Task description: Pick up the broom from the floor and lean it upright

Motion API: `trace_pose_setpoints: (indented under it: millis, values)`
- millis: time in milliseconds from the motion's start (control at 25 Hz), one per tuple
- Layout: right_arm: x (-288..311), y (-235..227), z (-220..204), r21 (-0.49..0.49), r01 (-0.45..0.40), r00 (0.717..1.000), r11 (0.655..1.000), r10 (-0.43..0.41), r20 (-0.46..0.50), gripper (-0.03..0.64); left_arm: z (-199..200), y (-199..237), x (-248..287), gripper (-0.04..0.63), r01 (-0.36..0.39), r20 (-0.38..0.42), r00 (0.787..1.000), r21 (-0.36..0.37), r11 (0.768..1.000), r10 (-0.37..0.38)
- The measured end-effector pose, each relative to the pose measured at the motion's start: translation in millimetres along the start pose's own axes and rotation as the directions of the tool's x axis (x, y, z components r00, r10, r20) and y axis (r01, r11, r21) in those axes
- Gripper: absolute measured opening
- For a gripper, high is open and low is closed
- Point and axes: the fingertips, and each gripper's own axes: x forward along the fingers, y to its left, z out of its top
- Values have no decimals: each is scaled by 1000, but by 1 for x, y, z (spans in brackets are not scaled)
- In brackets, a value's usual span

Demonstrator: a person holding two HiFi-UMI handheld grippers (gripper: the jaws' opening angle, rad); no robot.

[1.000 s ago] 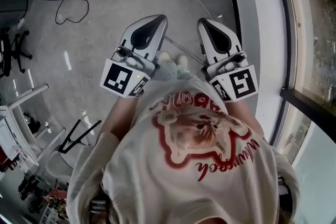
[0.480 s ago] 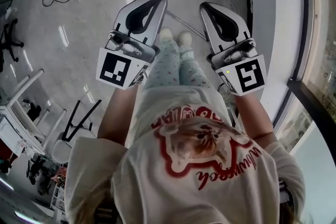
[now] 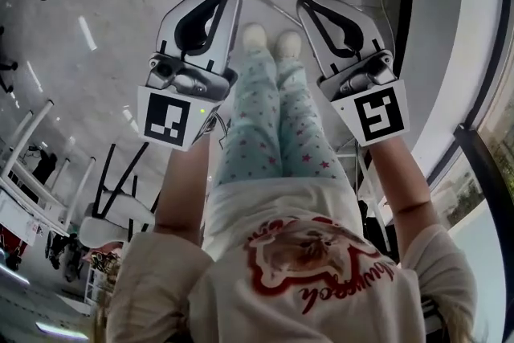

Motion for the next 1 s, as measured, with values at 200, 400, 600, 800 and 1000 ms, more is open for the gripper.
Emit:
trace_pose_setpoints:
  millis: [200, 400, 600, 800, 1000]
  values:
    - [20, 4, -59, 2, -26, 999, 1000, 26, -40, 25, -56, 10, 5, 18, -7, -42, 999, -31, 999, 6]
    - [45, 12, -114, -15, -71, 995, 997, 70, -72, 25, -108, 28, 9, 18, 3, -71, 997, -19, 1000, -4]
    - [68, 17, -167, -21, -90, 990, 996, 87, -112, 25, -149, 44, 7, 18, 15, -103, 995, -7, 1000, -16]
    - [84, 19, -219, -30, -122, 981, 992, 116, -156, 26, -199, 49, 6, 18, 26, -136, 990, -33, 999, -30]
    - [100, 22, -269, -58, -161, 963, 985, 144, -226, 26, -239, 57, 3, 18, 26, -150, 988, -53, 998, -34]
